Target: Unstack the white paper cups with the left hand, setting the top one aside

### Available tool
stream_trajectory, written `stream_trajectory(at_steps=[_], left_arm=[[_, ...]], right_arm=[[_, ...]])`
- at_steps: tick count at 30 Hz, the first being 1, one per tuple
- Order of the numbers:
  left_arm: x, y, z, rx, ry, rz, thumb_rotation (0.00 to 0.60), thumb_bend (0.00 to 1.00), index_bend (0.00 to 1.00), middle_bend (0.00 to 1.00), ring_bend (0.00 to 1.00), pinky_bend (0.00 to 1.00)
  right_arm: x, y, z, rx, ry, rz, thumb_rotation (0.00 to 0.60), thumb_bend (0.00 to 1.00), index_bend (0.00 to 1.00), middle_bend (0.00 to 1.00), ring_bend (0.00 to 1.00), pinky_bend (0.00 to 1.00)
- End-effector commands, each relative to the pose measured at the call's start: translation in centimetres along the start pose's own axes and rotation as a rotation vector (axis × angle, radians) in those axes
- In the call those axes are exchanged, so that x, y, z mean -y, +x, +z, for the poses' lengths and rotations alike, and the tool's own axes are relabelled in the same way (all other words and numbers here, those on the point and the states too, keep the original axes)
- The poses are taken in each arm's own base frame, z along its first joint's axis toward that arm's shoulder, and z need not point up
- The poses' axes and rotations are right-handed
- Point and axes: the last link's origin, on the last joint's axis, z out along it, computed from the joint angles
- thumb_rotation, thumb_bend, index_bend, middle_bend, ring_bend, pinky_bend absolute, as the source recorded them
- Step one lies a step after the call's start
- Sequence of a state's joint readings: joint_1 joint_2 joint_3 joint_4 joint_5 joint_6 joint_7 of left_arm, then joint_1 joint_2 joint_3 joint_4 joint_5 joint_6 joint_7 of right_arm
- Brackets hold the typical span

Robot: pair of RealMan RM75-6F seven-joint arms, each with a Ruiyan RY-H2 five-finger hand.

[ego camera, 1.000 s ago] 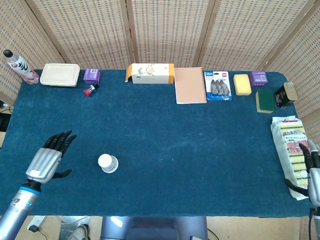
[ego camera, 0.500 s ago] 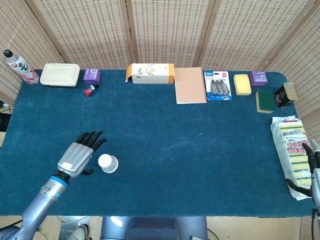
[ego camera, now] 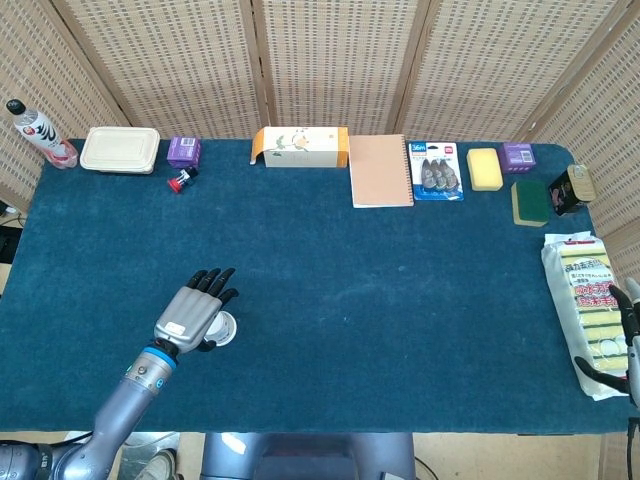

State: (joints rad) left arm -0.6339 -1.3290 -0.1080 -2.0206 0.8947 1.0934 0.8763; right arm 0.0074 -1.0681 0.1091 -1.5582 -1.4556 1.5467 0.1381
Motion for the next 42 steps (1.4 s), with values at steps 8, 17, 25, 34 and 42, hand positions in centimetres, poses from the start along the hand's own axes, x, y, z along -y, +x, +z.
stream_trajectory(at_steps=[8, 17, 25, 34, 42], left_arm=[[0.3, -0.5, 0.4, 0.008, 0.027, -0.002, 0.600, 0.13, 0.27, 0.00, 0.00, 0.07], [0.5, -0.7, 0.8, 0.014, 0.045, 0.004, 0.600, 0.14, 0.29, 0.00, 0.00, 0.07], [0.6, -0.7, 0.7, 0.012, 0.057, 0.011, 0.600, 0.16, 0.40, 0.00, 0.00, 0.07], [0.7, -0.2, 0.5, -0.003, 0.066, 0.015, 0.600, 0.16, 0.43, 0.00, 0.00, 0.07], [0.8, 1.3, -0.4, -0.034, 0.072, 0.027, 0.600, 0.16, 0.43, 0.00, 0.00, 0.07]], right_arm=[[-0.1, 0.1, 0.0, 0.005, 0.001, 0.010, 0.600, 0.04, 0.04, 0.00, 0.00, 0.00], [-0.2, 0.0, 0.1, 0.008, -0.004, 0.017, 0.600, 0.04, 0.04, 0.00, 0.00, 0.00], [-0.2, 0.0, 0.2, 0.011, -0.001, 0.022, 0.600, 0.04, 0.04, 0.00, 0.00, 0.00], [-0.2, 0.0, 0.2, 0.013, -0.002, 0.022, 0.600, 0.04, 0.04, 0.00, 0.00, 0.00], [-0.2, 0.0, 0.2, 0.014, 0.000, 0.025, 0.600, 0.04, 0.04, 0.00, 0.00, 0.00]])
